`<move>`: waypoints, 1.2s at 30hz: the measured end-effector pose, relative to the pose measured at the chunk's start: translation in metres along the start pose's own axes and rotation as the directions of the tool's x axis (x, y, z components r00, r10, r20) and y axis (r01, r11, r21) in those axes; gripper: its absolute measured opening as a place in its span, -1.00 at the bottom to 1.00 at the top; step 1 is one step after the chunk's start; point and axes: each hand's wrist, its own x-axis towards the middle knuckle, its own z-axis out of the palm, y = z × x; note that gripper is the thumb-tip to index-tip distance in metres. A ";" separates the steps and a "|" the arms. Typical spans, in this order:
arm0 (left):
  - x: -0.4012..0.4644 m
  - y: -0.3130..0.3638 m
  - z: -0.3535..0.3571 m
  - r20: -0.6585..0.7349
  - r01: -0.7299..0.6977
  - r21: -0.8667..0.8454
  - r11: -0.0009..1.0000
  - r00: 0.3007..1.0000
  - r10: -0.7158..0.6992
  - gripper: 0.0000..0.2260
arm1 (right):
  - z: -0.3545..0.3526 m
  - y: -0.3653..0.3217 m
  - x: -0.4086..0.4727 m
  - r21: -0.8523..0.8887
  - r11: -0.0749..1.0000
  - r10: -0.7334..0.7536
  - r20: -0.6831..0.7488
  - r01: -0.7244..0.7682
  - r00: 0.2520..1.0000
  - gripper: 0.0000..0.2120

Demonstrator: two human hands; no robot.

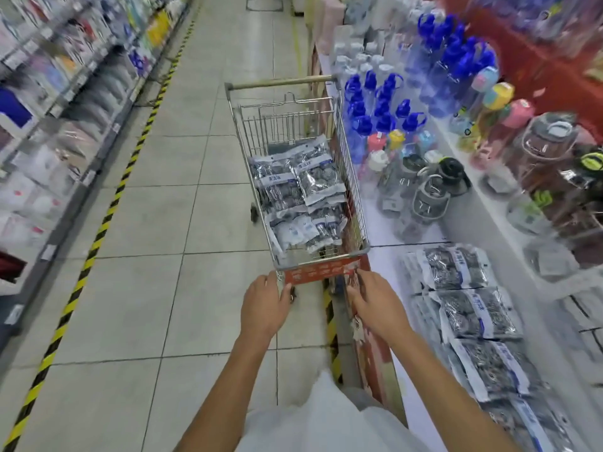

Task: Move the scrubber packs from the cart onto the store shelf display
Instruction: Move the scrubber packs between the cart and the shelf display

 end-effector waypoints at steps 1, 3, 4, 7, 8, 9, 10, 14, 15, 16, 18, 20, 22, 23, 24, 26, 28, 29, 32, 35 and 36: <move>0.011 0.000 0.000 0.002 0.007 -0.009 1.000 1.000 -0.007 -0.59 | 0.004 0.002 0.010 0.001 1.000 0.002 0.009 -0.002 1.000 -0.55; 0.035 0.001 -0.001 0.013 0.020 -0.026 0.999 1.000 -0.019 -0.59 | 0.010 0.006 0.030 0.007 1.000 0.003 0.037 -0.003 0.999 -0.55; 0.048 0.002 -0.001 0.018 0.023 -0.031 0.999 1.000 -0.022 -0.58 | 0.013 0.009 0.041 0.005 1.000 0.007 0.060 -0.007 0.998 -0.55; 0.089 0.004 -0.003 0.026 0.042 -0.026 0.999 0.999 -0.041 -0.59 | 0.021 0.017 0.078 0.012 0.999 0.029 0.093 -0.030 0.995 -0.60; 0.104 0.006 -0.003 0.025 0.044 -0.023 0.999 0.999 -0.044 -0.60 | 0.023 0.018 0.092 0.021 0.999 0.033 0.107 -0.035 0.994 -0.61; 0.122 0.007 -0.002 0.030 0.050 -0.016 0.999 0.998 -0.049 -0.61 | 0.025 0.022 0.111 0.030 0.999 0.032 0.126 -0.036 0.991 -0.60; 0.139 0.010 -0.002 0.037 0.061 -0.010 0.998 0.997 -0.061 -0.62 | 0.024 0.022 0.129 0.032 0.998 0.044 0.152 -0.050 0.987 -0.56; 0.205 0.016 -0.003 0.080 0.132 -0.011 0.991 0.988 -0.130 -0.60 | 0.015 0.021 0.206 0.018 0.994 0.097 0.233 -0.104 0.968 -0.42; 0.220 0.017 -0.002 0.093 0.155 -0.021 0.988 0.984 -0.153 -0.57 | 0.014 0.021 0.226 0.025 0.995 0.088 0.239 -0.096 0.967 -0.42; 0.235 0.017 -0.002 0.108 0.183 -0.035 0.982 0.978 -0.178 -0.54 | 0.012 0.019 0.246 0.019 0.996 0.083 0.252 -0.091 0.964 -0.43; 0.265 0.017 -0.001 0.139 0.238 -0.067 0.969 0.964 -0.227 -0.51 | 0.005 0.013 0.288 0.033 0.993 0.099 0.265 -0.112 0.959 -0.49; 0.293 0.017 -0.004 0.165 0.281 -0.084 0.956 0.950 -0.265 -0.50 | 0.002 0.007 0.329 0.096 0.980 0.143 0.281 -0.176 0.949 -0.50; 0.324 0.017 -0.005 0.194 0.288 -0.090 0.953 0.944 -0.267 -0.49 | 0.000 -0.001 0.369 0.178 0.955 0.179 0.286 -0.235 0.942 -0.46; 0.340 0.016 -0.005 0.208 0.293 -0.094 0.951 0.940 -0.269 -0.48 | 0.002 -0.004 0.388 0.222 0.939 0.193 0.289 -0.262 0.938 -0.46; 0.357 0.012 -0.002 0.226 0.302 -0.102 0.948 0.935 -0.273 -0.49 | 0.002 -0.009 0.407 0.253 0.921 0.218 0.297 -0.297 0.930 -0.47; 0.390 0.002 0.006 0.259 0.323 -0.127 0.938 0.923 -0.283 -0.54 | 0.008 -0.014 0.443 0.287 0.884 0.278 0.310 -0.368 0.909 -0.46; 0.422 -0.010 0.016 0.292 0.338 -0.159 0.928 0.914 -0.283 -0.62 | 0.013 -0.022 0.479 0.315 0.842 0.337 0.329 -0.439 0.882 -0.46; 0.437 -0.017 0.022 0.320 0.360 -0.177 0.916 0.901 -0.293 -0.62 | 0.016 -0.023 0.494 0.334 0.815 0.371 0.328 -0.474 0.869 -0.45; 0.480 -0.038 0.042 0.414 0.442 -0.194 0.876 0.846 -0.335 -0.50 | 0.022 -0.027 0.536 0.322 0.771 0.459 0.317 -0.550 0.830 -0.42; 0.517 -0.053 0.062 0.509 0.517 -0.210 0.830 0.783 -0.358 -0.47 | 0.036 -0.019 0.580 0.303 0.762 0.491 0.305 -0.572 0.816 -0.40; 0.528 -0.055 0.066 0.531 0.557 -0.238 0.796 0.760 -0.374 -0.48 | 0.041 -0.014 0.593 0.307 0.754 0.502 0.300 -0.581 0.811 -0.38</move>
